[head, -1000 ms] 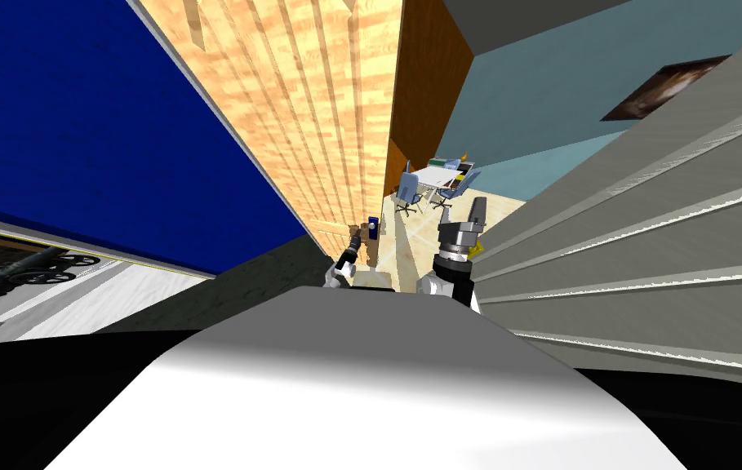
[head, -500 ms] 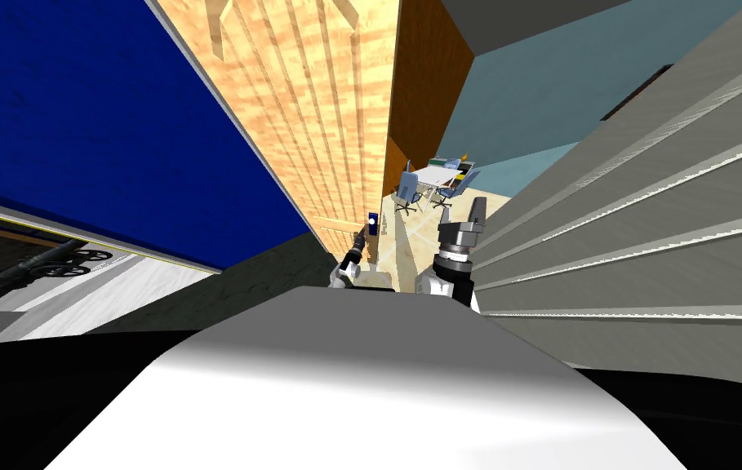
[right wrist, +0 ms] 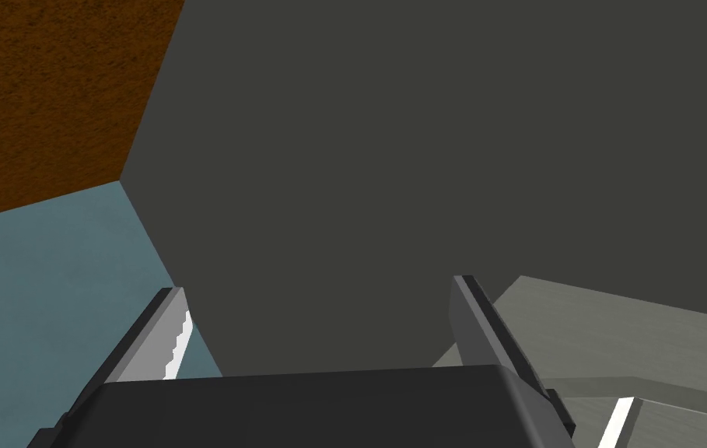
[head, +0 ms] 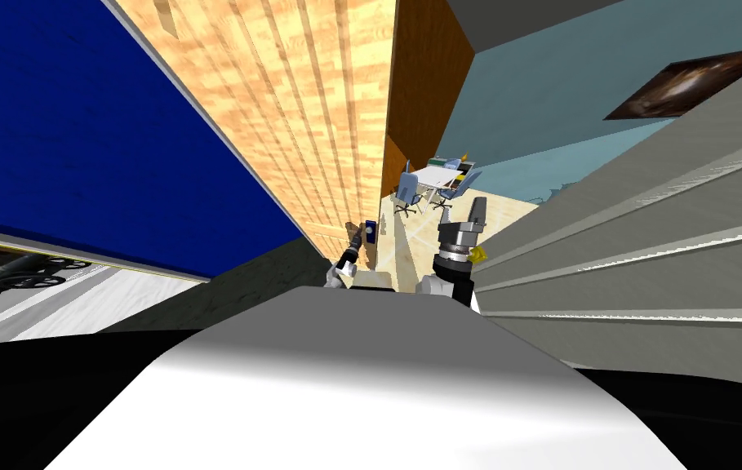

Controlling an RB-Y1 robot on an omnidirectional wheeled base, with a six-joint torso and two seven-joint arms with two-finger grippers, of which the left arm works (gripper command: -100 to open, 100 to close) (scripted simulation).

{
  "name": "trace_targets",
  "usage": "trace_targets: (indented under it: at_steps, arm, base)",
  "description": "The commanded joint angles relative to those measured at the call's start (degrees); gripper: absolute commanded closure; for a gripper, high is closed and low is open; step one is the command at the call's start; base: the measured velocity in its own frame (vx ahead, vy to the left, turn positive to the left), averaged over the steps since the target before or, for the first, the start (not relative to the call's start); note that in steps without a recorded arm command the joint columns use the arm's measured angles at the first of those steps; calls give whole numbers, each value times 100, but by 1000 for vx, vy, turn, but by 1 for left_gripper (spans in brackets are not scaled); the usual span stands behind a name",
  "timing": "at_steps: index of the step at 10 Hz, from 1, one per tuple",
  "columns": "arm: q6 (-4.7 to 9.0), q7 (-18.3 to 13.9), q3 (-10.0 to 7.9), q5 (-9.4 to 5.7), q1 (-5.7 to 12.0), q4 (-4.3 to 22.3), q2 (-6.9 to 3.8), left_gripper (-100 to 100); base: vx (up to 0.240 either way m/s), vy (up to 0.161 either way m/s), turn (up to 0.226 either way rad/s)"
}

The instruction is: Push the door open

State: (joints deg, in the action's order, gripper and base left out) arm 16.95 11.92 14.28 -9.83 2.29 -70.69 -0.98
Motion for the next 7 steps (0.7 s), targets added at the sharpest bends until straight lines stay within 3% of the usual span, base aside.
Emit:
trace_targets:
  at_steps: [1, 3, 4, 5, 7]
  arm:
    - [11, 8, -27, 3, 29, 33, 86, -100]
    - [16, 18, -56, 8, 57, 61, 329, -100]
    - [18, 0, -53, -3, 79, 79, 234, -100]
    - [18, 0, -53, -3, 79, 79, 234, 100]
    - [18, 0, -53, -3, 79, 79, 234, 100]
  base:
    - [236, -67, -18]
    - [194, -103, -14]
    - [72, -55, 5]
    - [-4, 7, 6]
    - [-30, 19, -14]
